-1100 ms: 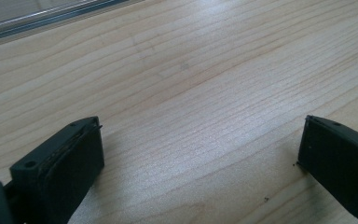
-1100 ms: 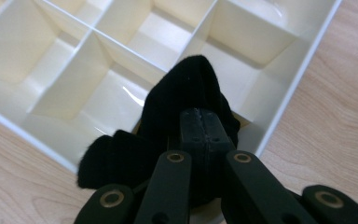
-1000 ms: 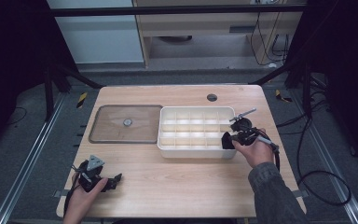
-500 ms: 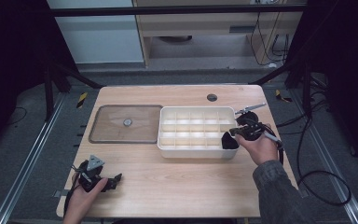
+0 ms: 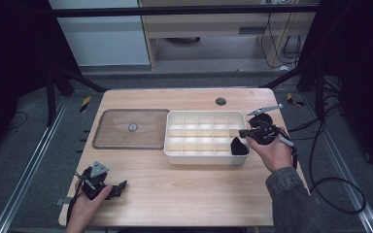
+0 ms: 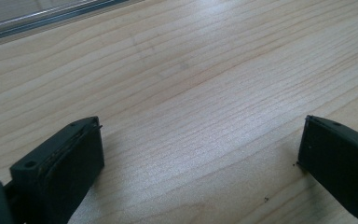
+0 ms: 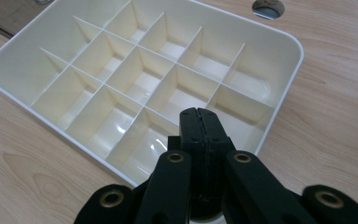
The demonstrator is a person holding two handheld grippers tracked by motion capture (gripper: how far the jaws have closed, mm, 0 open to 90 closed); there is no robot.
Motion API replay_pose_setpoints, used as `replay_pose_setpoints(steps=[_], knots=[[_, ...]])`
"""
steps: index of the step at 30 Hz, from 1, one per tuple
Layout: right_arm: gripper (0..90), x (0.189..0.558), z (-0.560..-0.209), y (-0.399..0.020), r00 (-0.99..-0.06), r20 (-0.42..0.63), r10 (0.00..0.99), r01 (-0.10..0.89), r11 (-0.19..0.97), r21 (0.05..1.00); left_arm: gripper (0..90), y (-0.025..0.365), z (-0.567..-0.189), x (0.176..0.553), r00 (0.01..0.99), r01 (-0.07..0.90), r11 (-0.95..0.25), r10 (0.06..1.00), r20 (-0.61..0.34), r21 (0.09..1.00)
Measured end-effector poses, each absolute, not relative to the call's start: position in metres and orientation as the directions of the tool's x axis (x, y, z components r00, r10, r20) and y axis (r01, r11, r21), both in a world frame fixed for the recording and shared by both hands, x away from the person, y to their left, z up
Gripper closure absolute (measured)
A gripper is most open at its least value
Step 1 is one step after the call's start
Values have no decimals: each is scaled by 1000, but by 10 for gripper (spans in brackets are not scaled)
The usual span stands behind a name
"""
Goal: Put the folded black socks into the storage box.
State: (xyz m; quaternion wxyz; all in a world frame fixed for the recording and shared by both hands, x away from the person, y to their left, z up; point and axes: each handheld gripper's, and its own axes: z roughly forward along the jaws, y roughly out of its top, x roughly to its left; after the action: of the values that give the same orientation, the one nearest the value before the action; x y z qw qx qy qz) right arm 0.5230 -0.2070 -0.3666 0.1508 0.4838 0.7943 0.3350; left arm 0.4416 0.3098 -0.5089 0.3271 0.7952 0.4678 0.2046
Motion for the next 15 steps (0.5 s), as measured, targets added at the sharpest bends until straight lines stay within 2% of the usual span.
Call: replay_pose_setpoints(steps=[15], knots=[[843,515,-356,-204,-508,81,858,633,308,710,0,310,-509,442,479,609,-347,878,18,713]])
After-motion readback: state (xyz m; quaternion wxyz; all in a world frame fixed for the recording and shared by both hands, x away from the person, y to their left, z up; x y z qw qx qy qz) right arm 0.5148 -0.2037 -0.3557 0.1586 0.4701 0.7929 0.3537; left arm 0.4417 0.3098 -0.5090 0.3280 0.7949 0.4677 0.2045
